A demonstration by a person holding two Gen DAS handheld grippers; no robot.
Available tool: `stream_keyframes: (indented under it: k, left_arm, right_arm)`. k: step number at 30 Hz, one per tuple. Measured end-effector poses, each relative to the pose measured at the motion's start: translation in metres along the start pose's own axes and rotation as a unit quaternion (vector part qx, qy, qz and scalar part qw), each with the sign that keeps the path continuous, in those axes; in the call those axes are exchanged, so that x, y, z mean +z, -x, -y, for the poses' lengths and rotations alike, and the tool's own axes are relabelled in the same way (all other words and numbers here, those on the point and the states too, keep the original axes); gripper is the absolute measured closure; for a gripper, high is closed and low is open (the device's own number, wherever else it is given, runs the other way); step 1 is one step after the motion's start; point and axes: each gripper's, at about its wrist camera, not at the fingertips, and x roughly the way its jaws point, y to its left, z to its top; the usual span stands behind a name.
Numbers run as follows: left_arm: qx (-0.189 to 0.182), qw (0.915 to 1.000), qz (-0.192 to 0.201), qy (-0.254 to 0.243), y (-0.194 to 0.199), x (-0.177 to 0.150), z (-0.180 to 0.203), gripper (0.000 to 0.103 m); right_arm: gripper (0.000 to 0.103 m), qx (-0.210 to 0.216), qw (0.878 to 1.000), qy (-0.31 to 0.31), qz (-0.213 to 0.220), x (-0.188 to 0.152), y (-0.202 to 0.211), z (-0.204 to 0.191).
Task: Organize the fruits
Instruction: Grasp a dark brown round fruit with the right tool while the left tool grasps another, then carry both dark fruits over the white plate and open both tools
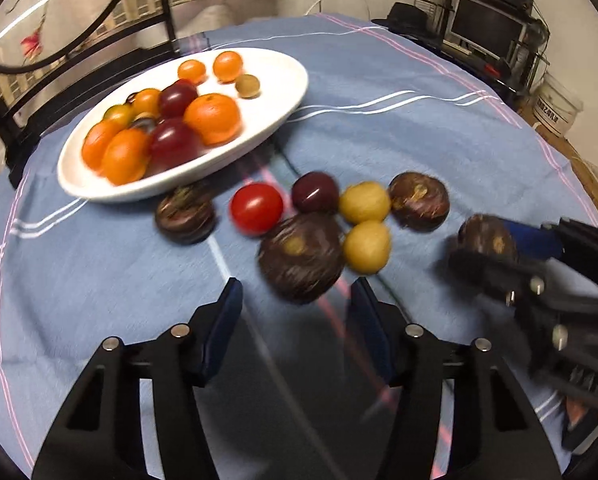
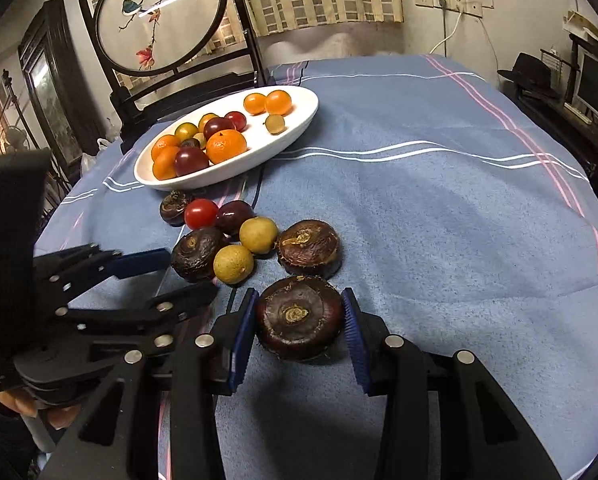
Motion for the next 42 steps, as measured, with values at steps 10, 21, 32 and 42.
stream_keyframes:
  k: [10,21,32,42]
  left_arm:
    - [-0.006,0.9998,0.017,-0.001,0.011,-0.004,0.0,0.061]
    - [0.01,0.9953,0.096,0.014,0.089,0.0,-0.05,0.062]
    - [0.035,0.9901,0.104,0.087,0.068,0.063,-0.119,0.062]
    - [0.055,0.988,0.062,0.13,0.003,0.09,-0.155,0.062]
  right_arm:
    - [0.061,0.02,1.0,-0.008,0.007,0.0,0.002,0.002]
    - [0.061,0.037,0.998,0.013,0.057,0.025,0.031,-0.026]
    - [0.061,0.037,0.992,0.095,0.076,0.11,-0.009,-0.089]
    - [0.06,-0.01,0.993,0.113,0.033,0.152,-0.087,-0.102]
